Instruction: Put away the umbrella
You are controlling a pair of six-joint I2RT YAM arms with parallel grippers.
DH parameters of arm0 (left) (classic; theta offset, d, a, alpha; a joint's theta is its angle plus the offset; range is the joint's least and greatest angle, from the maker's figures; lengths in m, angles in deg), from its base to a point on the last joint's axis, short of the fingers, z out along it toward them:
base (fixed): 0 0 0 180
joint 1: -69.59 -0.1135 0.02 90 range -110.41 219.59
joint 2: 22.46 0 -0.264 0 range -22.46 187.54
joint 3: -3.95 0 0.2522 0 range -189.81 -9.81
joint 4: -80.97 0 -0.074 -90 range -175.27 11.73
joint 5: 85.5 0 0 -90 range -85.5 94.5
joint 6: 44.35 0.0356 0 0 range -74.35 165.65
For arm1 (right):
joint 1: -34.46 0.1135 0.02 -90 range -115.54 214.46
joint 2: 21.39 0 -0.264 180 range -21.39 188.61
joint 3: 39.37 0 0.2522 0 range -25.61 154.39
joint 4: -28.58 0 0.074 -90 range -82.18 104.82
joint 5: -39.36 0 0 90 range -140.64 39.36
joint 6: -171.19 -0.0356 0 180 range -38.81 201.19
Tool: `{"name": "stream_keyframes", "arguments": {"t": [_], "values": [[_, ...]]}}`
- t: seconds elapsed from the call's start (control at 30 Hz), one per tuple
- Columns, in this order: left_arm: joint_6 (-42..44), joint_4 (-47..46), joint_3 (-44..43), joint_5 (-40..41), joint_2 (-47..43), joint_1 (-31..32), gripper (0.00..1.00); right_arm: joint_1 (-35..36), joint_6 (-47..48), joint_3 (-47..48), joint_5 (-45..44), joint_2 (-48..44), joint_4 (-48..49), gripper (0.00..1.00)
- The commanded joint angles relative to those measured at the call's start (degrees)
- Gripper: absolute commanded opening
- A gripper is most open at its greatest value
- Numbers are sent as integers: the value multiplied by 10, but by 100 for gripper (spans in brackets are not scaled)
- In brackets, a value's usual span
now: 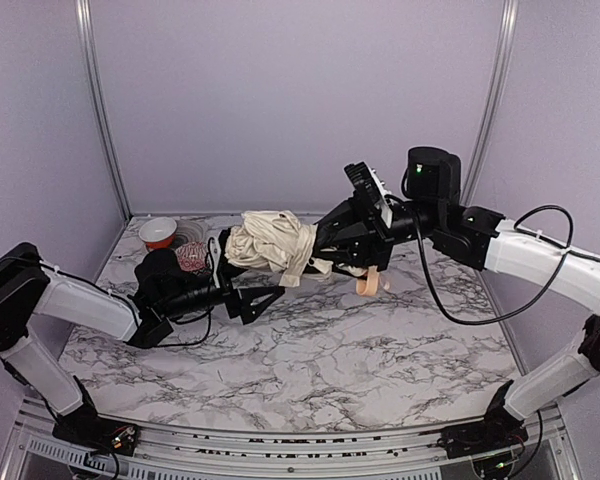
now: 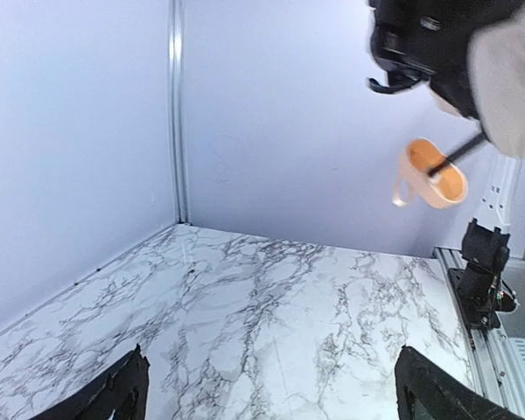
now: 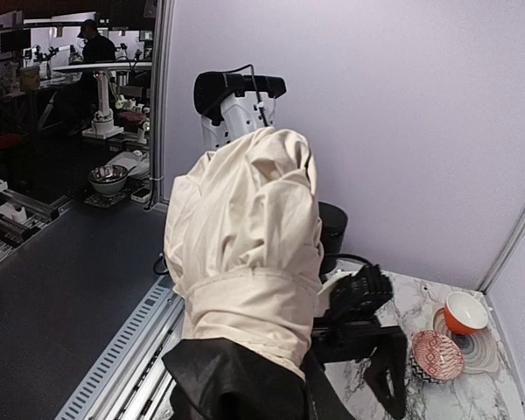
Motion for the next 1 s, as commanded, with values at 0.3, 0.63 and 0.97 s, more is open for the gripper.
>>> {"name": "stream_keyframes", "arguments": {"t": [0.3, 0.63, 0.97], "values": [[-114, -318, -31, 89, 50, 84, 99, -3, -69, -7, -54, -19, 155, 0], [-110, -303, -64, -35, 44, 95, 99, -3, -61, -15, -77, -26, 145, 0], [-86, -267, -81, -38, 8, 109, 86, -3, -62, -13, -76, -19, 143, 0]]}}
